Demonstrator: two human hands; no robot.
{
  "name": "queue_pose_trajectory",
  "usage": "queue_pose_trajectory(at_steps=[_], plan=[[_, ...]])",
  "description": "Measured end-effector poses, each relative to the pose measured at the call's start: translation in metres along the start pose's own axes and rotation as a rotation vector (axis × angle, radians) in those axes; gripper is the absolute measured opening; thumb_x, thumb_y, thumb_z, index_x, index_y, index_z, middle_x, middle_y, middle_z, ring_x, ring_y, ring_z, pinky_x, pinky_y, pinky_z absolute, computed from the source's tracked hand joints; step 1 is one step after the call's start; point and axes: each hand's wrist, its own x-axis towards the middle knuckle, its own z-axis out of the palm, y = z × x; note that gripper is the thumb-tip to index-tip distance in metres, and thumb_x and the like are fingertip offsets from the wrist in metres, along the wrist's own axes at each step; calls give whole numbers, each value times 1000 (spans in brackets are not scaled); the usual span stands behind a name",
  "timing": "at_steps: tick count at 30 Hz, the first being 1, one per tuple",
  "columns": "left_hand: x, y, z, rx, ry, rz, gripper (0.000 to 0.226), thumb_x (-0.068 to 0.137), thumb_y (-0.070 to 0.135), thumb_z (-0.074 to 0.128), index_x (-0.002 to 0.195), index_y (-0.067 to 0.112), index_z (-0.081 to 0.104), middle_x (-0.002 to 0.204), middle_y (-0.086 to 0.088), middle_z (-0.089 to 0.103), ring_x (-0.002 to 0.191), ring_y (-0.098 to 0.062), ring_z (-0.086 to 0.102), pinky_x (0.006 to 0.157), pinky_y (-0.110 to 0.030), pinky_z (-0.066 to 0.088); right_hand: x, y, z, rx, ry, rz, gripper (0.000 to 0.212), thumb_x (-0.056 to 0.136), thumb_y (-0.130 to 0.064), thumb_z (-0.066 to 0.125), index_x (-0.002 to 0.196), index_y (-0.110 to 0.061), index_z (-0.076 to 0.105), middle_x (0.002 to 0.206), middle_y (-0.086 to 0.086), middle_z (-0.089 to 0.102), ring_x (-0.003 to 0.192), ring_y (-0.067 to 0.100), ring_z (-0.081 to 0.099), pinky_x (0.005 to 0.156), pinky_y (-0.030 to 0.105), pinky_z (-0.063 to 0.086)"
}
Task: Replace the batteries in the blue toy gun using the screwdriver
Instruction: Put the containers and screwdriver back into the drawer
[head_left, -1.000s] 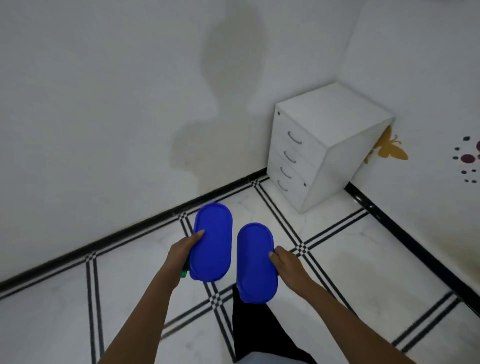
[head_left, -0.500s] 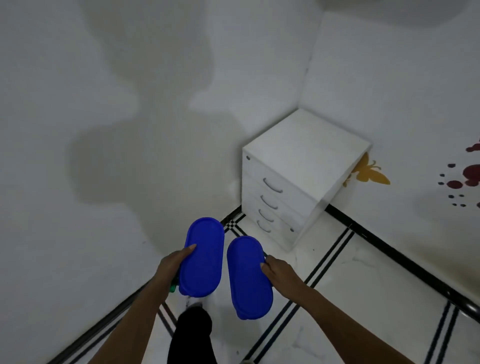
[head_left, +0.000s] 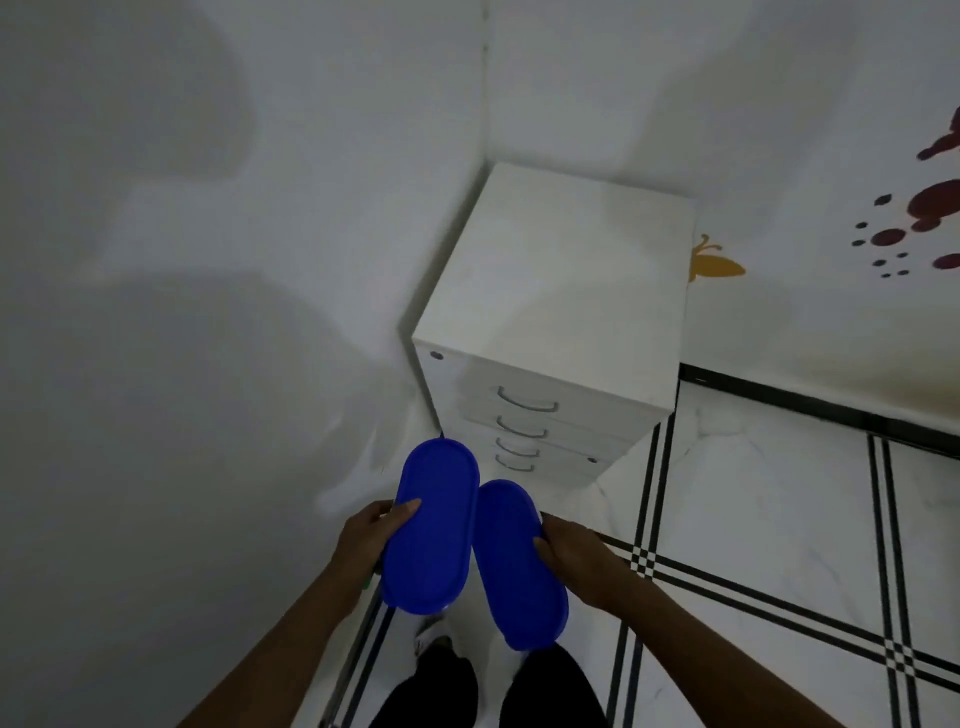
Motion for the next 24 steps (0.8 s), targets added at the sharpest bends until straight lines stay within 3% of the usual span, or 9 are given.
queue_pose_trajectory(at_steps=[3, 6, 10, 13, 18, 24], plan=[[44, -5, 4, -31, -30, -52, 42, 76, 39, 74, 106, 11, 63, 105, -9, 67, 89, -22, 64, 66, -28, 52, 33, 10, 4, -35, -68, 23, 36, 100, -31, 32, 94, -5, 56, 84, 9, 61, 72, 21, 58, 65, 31, 49], [88, -14, 13, -31, -13, -97, 37, 84, 28, 66, 114, 6, 62, 107, -11, 66, 90, -23, 63, 68, -29, 51, 68, 25, 8, -108, -135, 28, 36, 99, -31, 30, 93, -6, 56, 88, 10, 63, 80, 23, 60, 71, 33, 49], [136, -28, 26, -64, 4, -111, 19, 85, 28, 66, 95, 12, 64, 99, -8, 67, 86, -20, 62, 66, -28, 50, 120, 49, 11, -249, -170, 13, 37, 102, -26, 27, 101, -3, 56, 93, 10, 56, 90, 23, 53, 93, 30, 38], [164, -34, 33, -93, 30, -121, 21, 85, 28, 66, 90, 8, 65, 94, -8, 67, 85, -23, 62, 68, -30, 51, 162, 63, 9, -397, -201, -20, 39, 102, -25, 23, 113, -2, 53, 109, 14, 60, 104, 23, 55, 117, 35, 17], [193, -31, 42, -159, 44, -110, 22, 87, 26, 63, 97, 6, 63, 94, -4, 66, 83, -19, 61, 62, -26, 48, 219, 71, -4, -569, -215, -81, 40, 103, -25, 20, 119, -3, 50, 108, 16, 61, 102, 26, 57, 120, 39, 8], [209, -35, 45, -189, 71, -117, 26, 86, 27, 63, 101, 6, 63, 97, -5, 66, 83, -20, 61, 61, -27, 49, 251, 79, -9, -543, -253, 7, 37, 102, -22, 23, 121, -3, 49, 101, 11, 66, 105, 22, 59, 119, 40, 2]])
